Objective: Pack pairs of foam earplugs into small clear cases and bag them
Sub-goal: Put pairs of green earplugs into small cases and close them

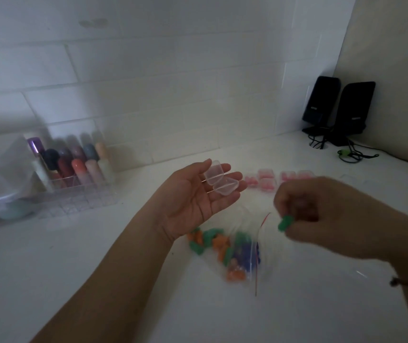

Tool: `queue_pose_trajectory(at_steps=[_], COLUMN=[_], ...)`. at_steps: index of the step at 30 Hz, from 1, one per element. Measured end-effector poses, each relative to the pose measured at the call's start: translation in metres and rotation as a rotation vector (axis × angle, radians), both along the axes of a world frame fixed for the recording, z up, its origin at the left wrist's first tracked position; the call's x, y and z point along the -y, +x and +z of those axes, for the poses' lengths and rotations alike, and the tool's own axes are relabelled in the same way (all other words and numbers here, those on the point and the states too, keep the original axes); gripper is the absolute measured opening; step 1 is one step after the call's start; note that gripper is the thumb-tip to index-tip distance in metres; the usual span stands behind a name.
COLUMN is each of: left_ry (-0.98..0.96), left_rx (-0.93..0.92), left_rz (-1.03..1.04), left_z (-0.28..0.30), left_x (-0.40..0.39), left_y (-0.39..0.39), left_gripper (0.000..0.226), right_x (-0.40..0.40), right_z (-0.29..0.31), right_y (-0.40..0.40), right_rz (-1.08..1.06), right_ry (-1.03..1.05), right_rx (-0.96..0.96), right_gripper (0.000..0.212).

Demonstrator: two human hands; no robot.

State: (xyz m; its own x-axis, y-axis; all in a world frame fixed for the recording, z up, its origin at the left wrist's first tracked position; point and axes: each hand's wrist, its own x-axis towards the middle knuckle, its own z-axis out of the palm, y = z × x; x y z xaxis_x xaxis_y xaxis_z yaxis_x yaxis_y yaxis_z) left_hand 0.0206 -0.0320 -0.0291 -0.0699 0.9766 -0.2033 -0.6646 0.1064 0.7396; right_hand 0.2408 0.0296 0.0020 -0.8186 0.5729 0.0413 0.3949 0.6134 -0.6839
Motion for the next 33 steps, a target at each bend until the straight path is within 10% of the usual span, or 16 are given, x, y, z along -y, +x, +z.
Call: queue_pose_trajectory(at_steps=[8, 33], left_ry=[-0.001, 0.012], left_rx=[-0.081, -0.157], left_rz=[-0.161, -0.115], left_z=[-0.003, -0.006], left_x=[0.003, 0.001], left_y=[0.015, 0.015], left_gripper=[0.043, 0.047], right_x=[0.003, 0.002], right_z=[-0.014, -0.018], right_y=[-0.02, -0.023], right_rz=[-0.428, -0.377], right_ry=[0.24, 0.443], right_rx=[-0.42, -0.348], right_gripper=[0.013, 0.018])
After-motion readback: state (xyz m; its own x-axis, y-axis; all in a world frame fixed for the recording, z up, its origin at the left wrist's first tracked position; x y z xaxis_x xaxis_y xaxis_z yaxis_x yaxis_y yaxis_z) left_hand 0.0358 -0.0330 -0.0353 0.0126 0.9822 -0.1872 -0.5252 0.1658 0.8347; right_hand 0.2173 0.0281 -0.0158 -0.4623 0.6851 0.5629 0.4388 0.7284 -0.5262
